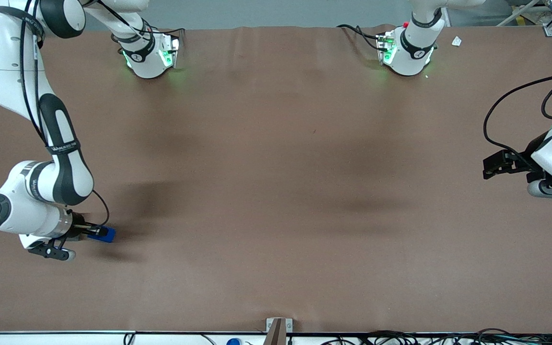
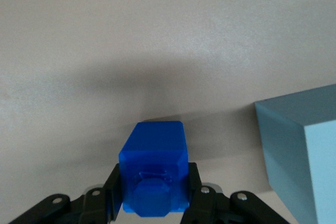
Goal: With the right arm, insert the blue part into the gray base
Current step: 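Carry the blue block over the gray base's square opening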
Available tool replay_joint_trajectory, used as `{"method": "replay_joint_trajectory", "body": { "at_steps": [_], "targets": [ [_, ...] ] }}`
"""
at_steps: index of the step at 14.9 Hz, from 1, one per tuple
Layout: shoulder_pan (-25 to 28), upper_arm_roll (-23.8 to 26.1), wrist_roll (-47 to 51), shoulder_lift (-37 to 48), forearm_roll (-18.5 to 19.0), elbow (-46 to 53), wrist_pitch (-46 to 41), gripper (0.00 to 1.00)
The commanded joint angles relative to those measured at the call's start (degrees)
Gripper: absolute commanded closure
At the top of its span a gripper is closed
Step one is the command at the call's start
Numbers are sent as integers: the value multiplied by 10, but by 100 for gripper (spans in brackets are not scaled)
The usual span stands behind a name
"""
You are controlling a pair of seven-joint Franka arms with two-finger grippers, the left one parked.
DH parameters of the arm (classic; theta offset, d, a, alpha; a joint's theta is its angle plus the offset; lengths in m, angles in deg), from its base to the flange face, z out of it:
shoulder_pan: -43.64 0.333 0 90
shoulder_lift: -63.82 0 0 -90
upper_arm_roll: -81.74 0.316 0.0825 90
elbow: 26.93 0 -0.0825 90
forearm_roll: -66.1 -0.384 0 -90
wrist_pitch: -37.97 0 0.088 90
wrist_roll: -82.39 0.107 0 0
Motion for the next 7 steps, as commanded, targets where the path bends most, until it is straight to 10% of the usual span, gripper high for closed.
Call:
{"method": "replay_joint_trajectory", "body": {
  "at_steps": [1, 7],
  "targets": [
    [-7, 3, -10, 26, -6, 44, -93, 99],
    [-55, -12, -211, 38, 20, 114, -188, 100]
  ]
}}
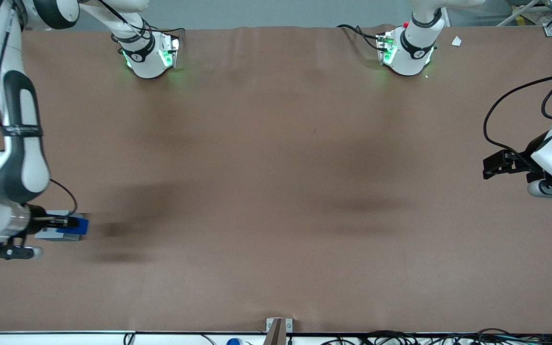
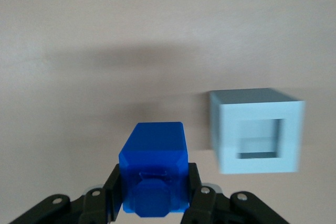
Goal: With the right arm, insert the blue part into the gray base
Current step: 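Carry the blue block over the gray base's square opening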
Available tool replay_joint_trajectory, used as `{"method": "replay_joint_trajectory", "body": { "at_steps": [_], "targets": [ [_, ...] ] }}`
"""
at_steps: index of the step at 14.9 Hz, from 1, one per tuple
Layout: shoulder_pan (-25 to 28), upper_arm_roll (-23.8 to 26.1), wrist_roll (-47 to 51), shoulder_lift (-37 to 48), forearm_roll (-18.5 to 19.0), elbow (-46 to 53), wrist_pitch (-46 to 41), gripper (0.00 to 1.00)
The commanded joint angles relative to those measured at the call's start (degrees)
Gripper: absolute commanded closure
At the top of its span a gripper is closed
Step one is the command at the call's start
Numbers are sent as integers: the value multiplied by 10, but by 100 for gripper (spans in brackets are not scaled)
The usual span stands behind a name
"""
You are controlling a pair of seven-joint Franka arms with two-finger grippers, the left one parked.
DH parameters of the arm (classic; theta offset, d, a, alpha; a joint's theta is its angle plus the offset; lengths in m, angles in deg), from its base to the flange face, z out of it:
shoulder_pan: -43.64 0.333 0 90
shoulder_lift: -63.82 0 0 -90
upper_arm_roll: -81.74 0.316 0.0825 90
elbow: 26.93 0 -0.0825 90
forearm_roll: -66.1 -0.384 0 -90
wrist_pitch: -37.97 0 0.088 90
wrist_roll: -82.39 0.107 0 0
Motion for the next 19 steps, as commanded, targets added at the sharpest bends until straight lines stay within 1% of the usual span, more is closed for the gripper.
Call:
{"method": "replay_joint_trajectory", "body": {
  "at_steps": [1, 5, 12, 19],
  "targets": [
    [-38, 5, -75, -8, 7, 1, 2, 100],
    [-48, 4, -74, -22, 9, 1, 40, 100],
    [-70, 4, -76, -39, 10, -1, 50, 100],
    [-79, 4, -64, -39, 6, -2, 47, 100]
  ]
}}
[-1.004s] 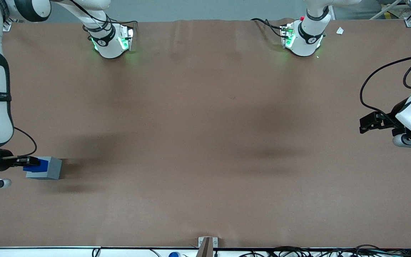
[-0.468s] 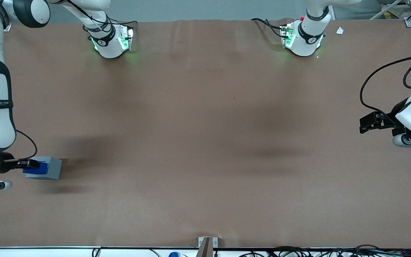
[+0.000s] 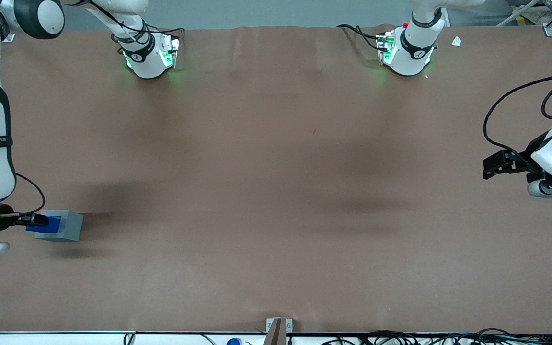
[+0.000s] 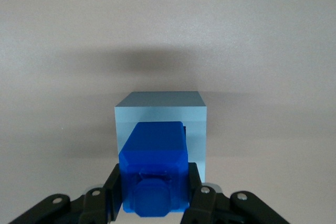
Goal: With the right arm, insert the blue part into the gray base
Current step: 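Carry the blue block over the gray base's square opening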
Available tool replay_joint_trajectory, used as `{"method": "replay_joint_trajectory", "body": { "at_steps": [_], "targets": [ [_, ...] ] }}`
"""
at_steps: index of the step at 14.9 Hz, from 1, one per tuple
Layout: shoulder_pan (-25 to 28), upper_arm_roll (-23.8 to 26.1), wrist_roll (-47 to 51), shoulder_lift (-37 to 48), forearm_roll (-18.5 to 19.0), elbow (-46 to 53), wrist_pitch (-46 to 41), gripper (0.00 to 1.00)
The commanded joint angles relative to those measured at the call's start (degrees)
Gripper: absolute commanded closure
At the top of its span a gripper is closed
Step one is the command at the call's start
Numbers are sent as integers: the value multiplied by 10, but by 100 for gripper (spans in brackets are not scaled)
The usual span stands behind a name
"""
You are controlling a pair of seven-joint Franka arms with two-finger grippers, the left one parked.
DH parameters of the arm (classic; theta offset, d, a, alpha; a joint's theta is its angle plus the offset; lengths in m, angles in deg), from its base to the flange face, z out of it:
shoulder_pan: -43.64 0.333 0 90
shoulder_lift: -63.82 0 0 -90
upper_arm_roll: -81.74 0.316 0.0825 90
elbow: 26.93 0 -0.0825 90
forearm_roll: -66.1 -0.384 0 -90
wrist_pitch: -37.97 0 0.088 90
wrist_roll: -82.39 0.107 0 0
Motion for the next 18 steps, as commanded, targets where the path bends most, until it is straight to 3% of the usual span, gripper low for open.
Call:
{"method": "replay_joint_trajectory", "body": {
  "at_steps": [1, 18],
  "targets": [
    [-9, 7, 13, 2, 1, -5, -2, 100],
    [-9, 7, 46, -3, -4, -28, -3, 100]
  ]
}}
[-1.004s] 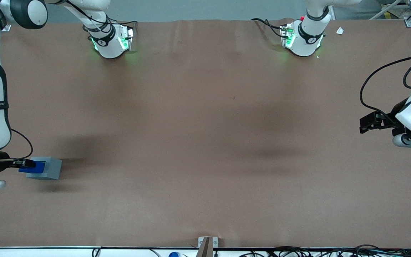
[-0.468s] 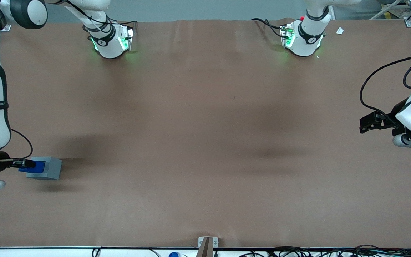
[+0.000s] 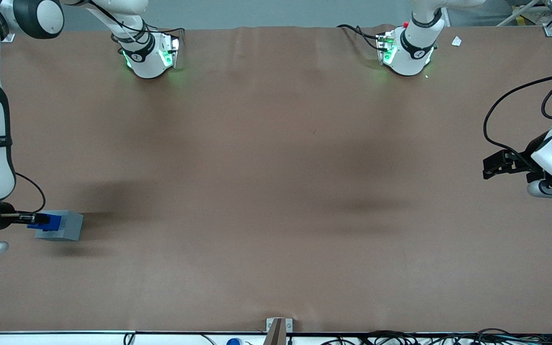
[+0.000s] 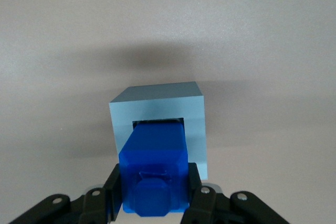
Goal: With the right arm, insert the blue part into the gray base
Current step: 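Lower the blue block into the gray base opening, adjusting alignment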
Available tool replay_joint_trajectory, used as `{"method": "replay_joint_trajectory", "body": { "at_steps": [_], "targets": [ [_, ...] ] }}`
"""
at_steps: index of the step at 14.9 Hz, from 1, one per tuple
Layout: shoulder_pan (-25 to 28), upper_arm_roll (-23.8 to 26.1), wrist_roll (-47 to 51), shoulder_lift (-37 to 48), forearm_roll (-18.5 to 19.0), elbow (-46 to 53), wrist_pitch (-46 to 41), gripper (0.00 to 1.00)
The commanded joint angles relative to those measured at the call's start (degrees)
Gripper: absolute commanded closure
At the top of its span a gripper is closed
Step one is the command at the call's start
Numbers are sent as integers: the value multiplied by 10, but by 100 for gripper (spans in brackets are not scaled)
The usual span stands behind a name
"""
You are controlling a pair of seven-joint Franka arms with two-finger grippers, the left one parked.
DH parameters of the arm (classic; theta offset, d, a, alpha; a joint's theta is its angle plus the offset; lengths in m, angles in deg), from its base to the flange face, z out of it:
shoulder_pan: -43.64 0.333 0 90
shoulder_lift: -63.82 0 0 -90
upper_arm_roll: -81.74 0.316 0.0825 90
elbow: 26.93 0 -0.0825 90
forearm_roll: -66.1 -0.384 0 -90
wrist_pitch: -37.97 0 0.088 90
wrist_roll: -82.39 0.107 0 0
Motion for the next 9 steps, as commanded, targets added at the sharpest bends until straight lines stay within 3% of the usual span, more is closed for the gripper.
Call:
{"method": "replay_joint_trajectory", "body": {
  "at_steps": [1, 3, 6, 9],
  "targets": [
    [-7, 6, 11, -3, -3, -24, 7, 100],
    [-5, 6, 11, -3, -3, -24, 7, 99],
    [-2, 7, 9, -5, -2, -24, 12, 88],
    [-1, 7, 9, -12, 0, -23, 14, 94]
  ]
}}
